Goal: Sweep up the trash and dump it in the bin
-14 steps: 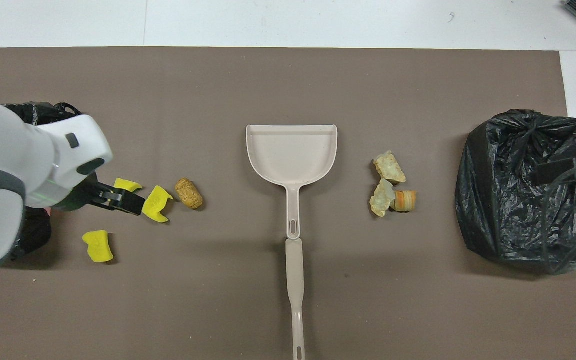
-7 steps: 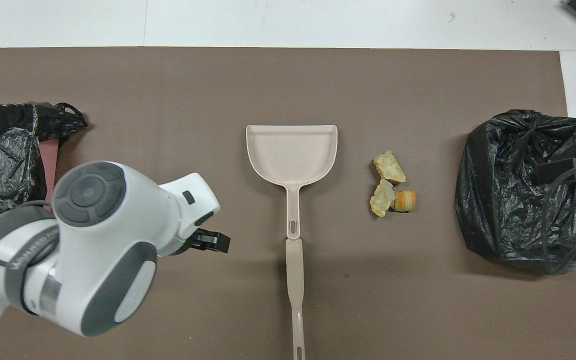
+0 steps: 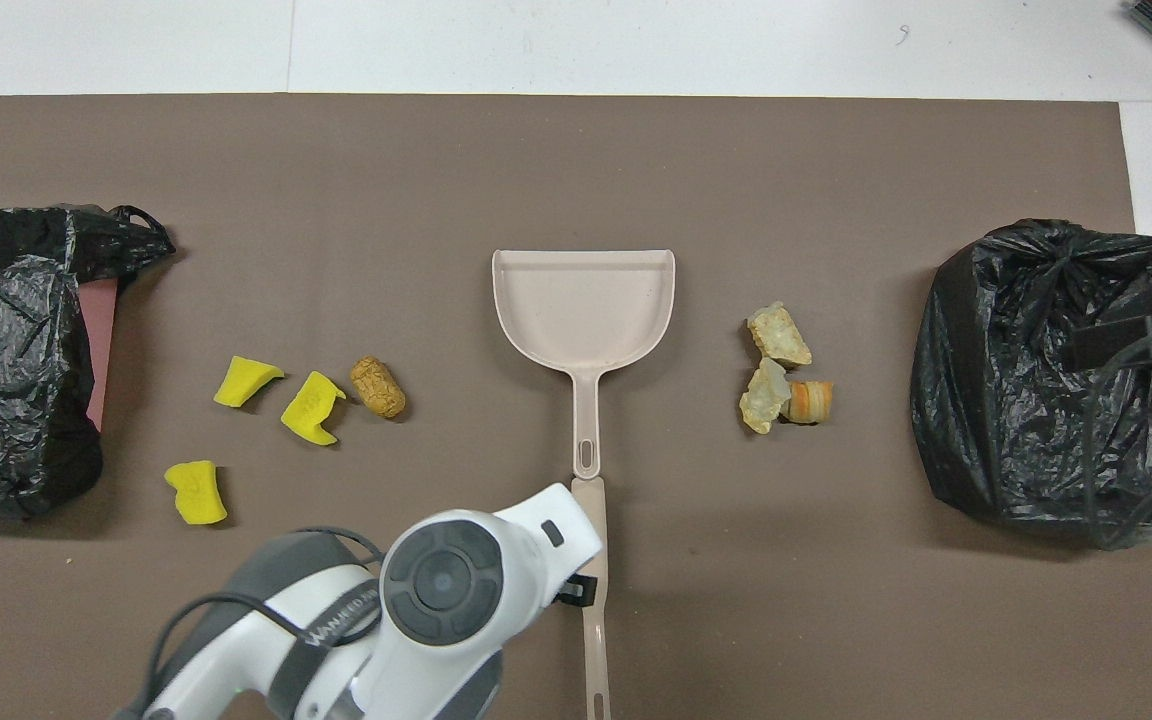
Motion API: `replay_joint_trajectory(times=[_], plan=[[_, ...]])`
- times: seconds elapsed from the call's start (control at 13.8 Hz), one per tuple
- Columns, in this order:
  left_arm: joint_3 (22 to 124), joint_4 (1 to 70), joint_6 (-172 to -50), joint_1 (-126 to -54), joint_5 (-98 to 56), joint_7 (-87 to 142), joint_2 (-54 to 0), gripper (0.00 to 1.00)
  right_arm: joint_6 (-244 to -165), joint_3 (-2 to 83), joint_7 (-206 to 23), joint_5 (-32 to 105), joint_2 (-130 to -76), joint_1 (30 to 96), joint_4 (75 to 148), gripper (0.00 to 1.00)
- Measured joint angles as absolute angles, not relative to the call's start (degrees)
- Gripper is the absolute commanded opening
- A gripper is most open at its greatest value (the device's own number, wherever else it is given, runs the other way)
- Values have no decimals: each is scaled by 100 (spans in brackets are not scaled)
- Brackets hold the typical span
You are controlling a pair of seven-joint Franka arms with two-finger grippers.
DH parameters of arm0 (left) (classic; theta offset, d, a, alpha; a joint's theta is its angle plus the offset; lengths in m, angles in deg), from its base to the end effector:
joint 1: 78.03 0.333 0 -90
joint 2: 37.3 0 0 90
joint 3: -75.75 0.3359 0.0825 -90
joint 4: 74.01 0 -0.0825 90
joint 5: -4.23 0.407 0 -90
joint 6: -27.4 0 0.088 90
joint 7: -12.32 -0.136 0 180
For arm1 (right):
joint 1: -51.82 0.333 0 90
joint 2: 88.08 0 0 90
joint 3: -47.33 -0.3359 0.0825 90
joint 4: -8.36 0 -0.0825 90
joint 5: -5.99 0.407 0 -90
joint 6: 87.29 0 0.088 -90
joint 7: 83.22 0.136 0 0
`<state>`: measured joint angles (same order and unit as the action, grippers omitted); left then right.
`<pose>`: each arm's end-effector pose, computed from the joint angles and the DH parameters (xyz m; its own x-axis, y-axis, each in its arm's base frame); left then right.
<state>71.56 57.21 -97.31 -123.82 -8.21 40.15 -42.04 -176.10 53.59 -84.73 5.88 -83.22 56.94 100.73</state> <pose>0.3212 -0.4033 0.3612 0.9582 -0.2621 -0.1145 -0.2473 -0.9603 0.1287 0.5478 -0.0138 0.6405 0.9997 0.0066 0.0224 0.0068 -1.0000 -0.0067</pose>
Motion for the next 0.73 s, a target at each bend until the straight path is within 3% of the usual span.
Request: replay_joint_trajectory(times=[0.36,0.51,0.58,0.73], plan=[[7159,5842,-10486,-13230,-944,4672,-3776,100,-17610,5359,-8473,588,-8322,5694,10073,100],[7159,5839,-10699,-13426,-945,4842,-3548,75,-17610,5359,-8473,588,-8322,5694,10073,100],[7163,5835,-10731,-13458,-945,4877,-3480,69,-17610,5359,-8473,588,-8322,5694,10073,100],[7183,5820,-10730,-13461,-946,4906,-3452,68,-17610,5359,-8473,588,-8322,5694,10073,100]])
